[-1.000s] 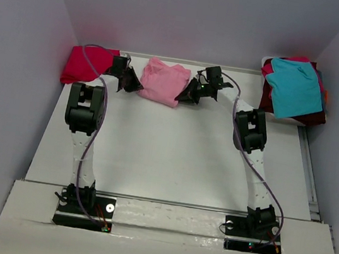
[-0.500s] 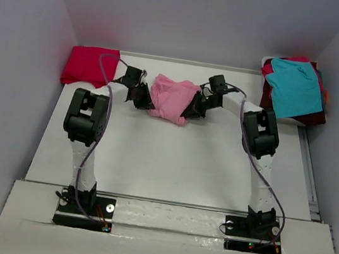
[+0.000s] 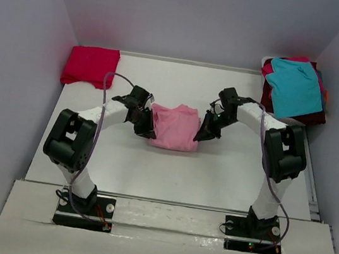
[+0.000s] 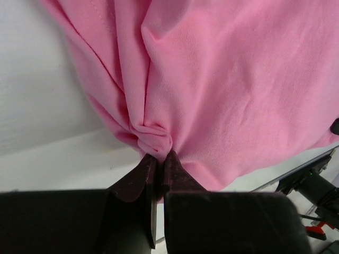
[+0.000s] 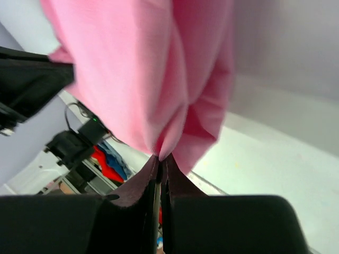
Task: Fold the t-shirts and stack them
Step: Fold the tshirt
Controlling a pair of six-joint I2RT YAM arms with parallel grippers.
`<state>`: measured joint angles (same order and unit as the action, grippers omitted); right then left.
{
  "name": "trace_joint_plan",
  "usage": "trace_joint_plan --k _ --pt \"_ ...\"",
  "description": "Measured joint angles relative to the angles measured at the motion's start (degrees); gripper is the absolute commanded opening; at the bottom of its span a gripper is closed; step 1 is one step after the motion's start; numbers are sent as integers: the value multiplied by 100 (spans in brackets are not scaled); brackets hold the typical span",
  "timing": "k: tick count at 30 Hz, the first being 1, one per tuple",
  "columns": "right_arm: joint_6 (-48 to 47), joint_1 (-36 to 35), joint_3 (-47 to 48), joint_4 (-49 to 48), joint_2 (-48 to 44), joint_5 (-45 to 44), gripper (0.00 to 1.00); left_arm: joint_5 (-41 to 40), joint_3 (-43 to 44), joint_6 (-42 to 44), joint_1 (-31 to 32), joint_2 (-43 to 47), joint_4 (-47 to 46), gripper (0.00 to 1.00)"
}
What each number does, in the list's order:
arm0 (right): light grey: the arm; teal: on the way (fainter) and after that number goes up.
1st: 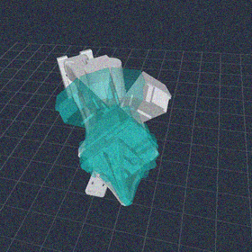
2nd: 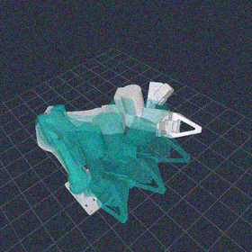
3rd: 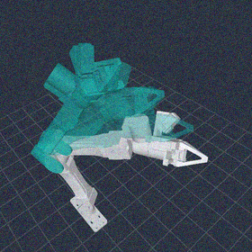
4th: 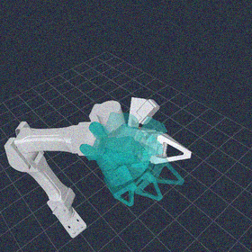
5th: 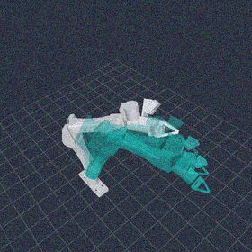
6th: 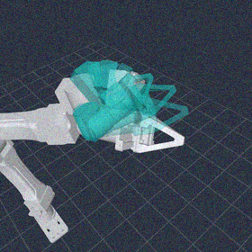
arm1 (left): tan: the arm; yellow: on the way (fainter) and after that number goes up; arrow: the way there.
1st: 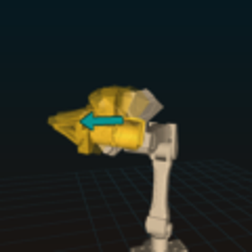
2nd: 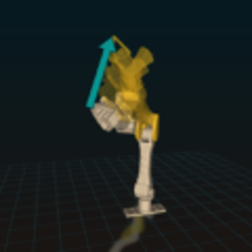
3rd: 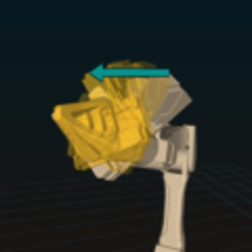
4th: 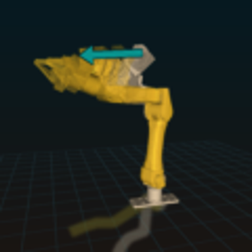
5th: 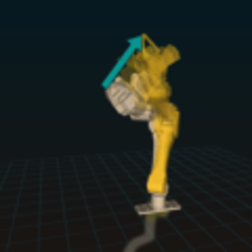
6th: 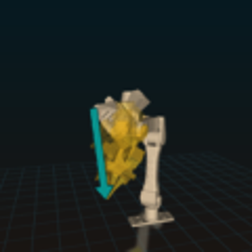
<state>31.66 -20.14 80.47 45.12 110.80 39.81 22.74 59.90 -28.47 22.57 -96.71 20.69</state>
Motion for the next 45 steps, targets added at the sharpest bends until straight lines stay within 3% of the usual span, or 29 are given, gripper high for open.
trace_joint_plan --k 2,3,5,6,9,12,20,28,45 --pt "-87 -22 -227 234 -170 -61 17 -4 -92 -9 15 164 170 6" --pt "-136 -42 -323 348 -249 -94 26 -9 -131 -11 24 238 234 6" --pt "-210 -63 -442 557 -369 -186 35 -24 -186 -7 57 356 376 14" --pt "-240 -70 -457 651 -413 -243 45 -39 -201 -7 76 400 457 27" --pt "-358 -94 -452 782 -511 -389 59 -109 -212 24 136 479 678 56" --pt "-407 -94 -413 874 -529 -505 61 -179 -188 74 146 507 927 71" --pt "-448 -94 -184 933 -466 -638 61 -466 474 107 146 553 1539 72" --pt "-444 -94 291 817 -114 -728 60 -721 1047 208 146 516 1530 71" --pt "-295 -94 918 352 581 -944 53 -837 1725 428 146 -1029 785 65"
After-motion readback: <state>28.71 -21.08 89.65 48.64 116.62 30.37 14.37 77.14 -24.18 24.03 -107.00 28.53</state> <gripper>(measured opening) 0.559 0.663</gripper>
